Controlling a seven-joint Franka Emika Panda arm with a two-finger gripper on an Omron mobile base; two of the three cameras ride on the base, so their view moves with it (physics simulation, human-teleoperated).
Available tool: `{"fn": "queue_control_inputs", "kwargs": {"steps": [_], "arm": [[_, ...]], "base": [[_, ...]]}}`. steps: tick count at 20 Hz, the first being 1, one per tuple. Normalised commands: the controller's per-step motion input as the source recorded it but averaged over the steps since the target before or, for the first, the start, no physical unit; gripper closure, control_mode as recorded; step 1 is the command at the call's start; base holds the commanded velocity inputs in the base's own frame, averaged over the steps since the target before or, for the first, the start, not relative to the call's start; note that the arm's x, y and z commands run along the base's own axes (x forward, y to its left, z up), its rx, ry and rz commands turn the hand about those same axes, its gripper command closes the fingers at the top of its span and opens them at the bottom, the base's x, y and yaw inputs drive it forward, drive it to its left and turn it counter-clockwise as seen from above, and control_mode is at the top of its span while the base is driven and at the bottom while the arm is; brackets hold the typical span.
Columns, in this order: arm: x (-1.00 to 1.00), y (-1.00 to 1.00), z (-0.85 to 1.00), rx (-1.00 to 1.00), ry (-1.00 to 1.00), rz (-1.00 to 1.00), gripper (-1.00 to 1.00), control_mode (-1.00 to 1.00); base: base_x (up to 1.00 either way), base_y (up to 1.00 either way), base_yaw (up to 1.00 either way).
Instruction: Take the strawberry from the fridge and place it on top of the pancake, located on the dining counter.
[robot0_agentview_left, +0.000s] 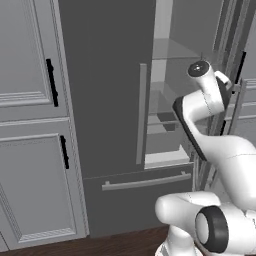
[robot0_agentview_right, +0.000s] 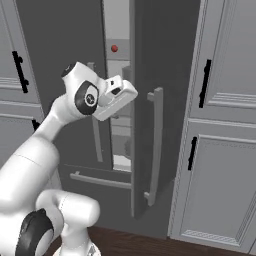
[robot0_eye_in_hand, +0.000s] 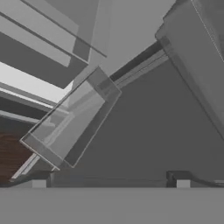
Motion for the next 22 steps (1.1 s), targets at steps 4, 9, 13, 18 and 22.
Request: {"fn": "queue_control_inputs", "kwargs": {"steps": [4,9,13,18,22], "arm": [[-0.4,-1.0,0.0,0.1,0.04,-0.09,-1.0,-1.0],[-0.26,-1.0,0.0,0.08,0.04,-0.07,-1.0,-1.0],[-0.07,-1.0,0.0,0.05,0.01,-0.03,-1.0,-1.0],[0.0,-0.93,0.0,0.03,0.0,0.0,-1.0,-1.0],[-0.19,-0.3,-0.01,0.0,-0.02,0.02,-1.0,-1.0]], "base": [[0.0,0.0,0.0],[0.0,0.0,0.0],[0.0,0.0,0.0],[0.0,0.0,0.0],[0.0,0.0,0.0]]}}
